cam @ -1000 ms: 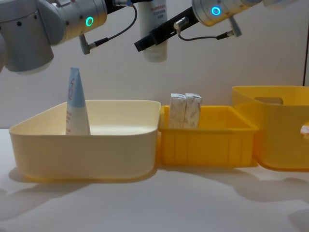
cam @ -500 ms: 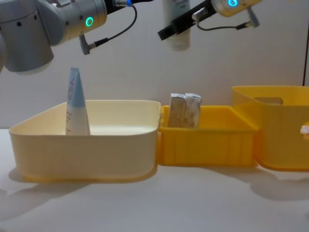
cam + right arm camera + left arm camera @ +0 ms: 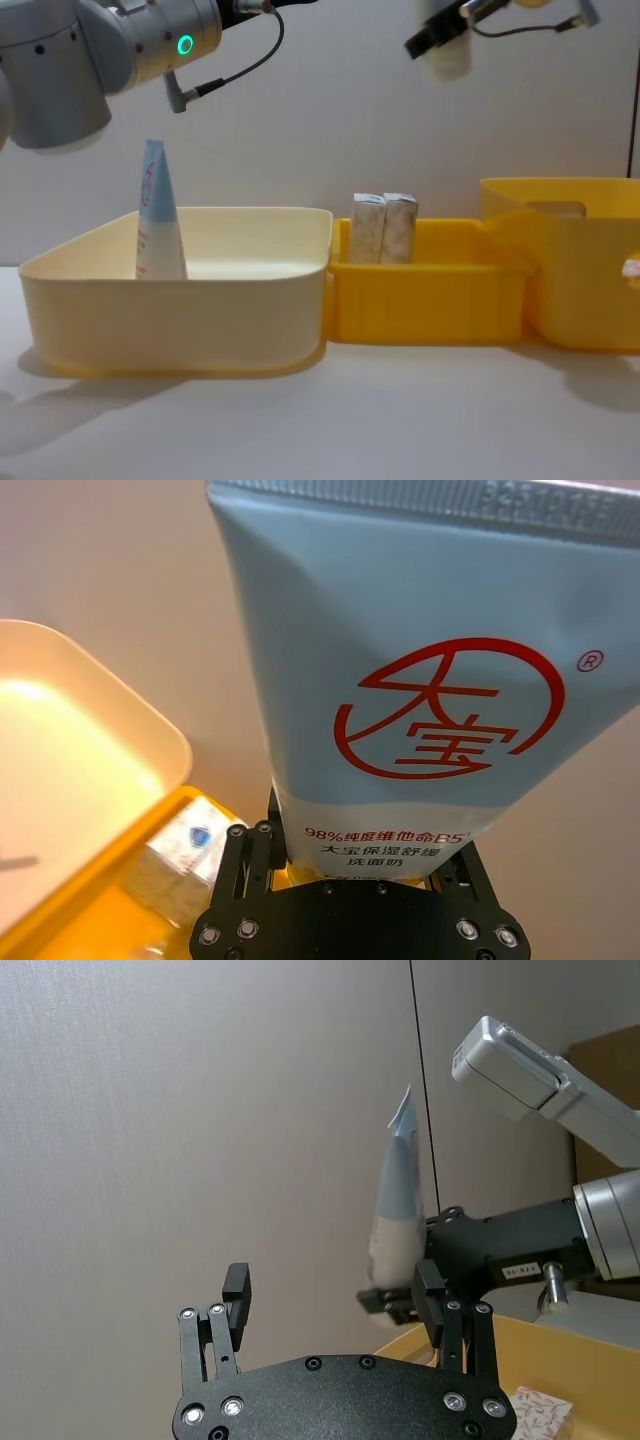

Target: Bimanual collaborative sorting of washing and personal care products

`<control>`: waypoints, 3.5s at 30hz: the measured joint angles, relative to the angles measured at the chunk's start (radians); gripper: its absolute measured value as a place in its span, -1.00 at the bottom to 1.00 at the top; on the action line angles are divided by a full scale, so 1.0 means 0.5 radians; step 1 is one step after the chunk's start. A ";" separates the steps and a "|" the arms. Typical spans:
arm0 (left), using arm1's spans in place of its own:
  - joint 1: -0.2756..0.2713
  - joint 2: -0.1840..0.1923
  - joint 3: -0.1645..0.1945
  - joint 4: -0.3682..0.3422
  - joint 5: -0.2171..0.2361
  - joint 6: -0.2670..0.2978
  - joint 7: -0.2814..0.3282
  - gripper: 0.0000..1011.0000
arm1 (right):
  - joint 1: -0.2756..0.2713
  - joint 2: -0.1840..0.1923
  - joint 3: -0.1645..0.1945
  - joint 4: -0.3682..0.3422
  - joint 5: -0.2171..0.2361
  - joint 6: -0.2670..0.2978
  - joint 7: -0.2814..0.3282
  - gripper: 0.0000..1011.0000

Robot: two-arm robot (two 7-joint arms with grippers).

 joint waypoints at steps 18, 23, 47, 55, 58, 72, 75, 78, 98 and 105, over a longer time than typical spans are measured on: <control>0.000 0.000 0.000 0.000 0.000 0.000 0.000 0.98 | 0.020 0.203 0.026 -0.111 -0.132 0.425 -0.072 0.26; 0.000 0.000 0.000 0.000 0.000 0.000 0.000 0.98 | -0.004 0.269 0.017 -0.159 -0.141 0.558 -0.003 0.26; 0.000 0.000 0.000 0.000 0.000 0.000 0.000 0.98 | 0.054 0.358 0.079 0.059 -0.026 0.913 0.383 0.26; 0.000 0.000 0.000 0.000 0.000 0.000 0.000 0.98 | 0.145 0.368 0.093 0.164 -0.020 0.950 0.442 0.26; 0.000 0.000 0.000 0.000 0.000 0.000 0.000 0.98 | 0.170 0.370 0.097 0.194 -0.020 0.959 0.458 0.30; 0.000 0.000 0.000 0.000 0.000 0.000 0.000 0.98 | 0.230 0.375 0.107 0.264 -0.017 0.978 0.495 0.98; 0.000 0.000 0.000 0.000 0.000 0.000 0.000 0.98 | 0.237 0.375 0.108 0.272 -0.017 0.981 0.497 0.98; 0.000 0.000 0.000 0.000 0.000 0.000 0.000 0.98 | 0.241 0.376 0.109 0.277 -0.017 0.983 0.501 0.98; 0.000 0.000 0.000 0.000 0.000 0.000 0.000 0.98 | 0.254 0.378 0.111 0.293 -0.017 0.989 0.510 0.98; 0.000 0.000 0.000 0.000 0.000 0.000 0.000 0.98 | 0.255 0.378 0.111 0.295 -0.017 0.989 0.511 0.98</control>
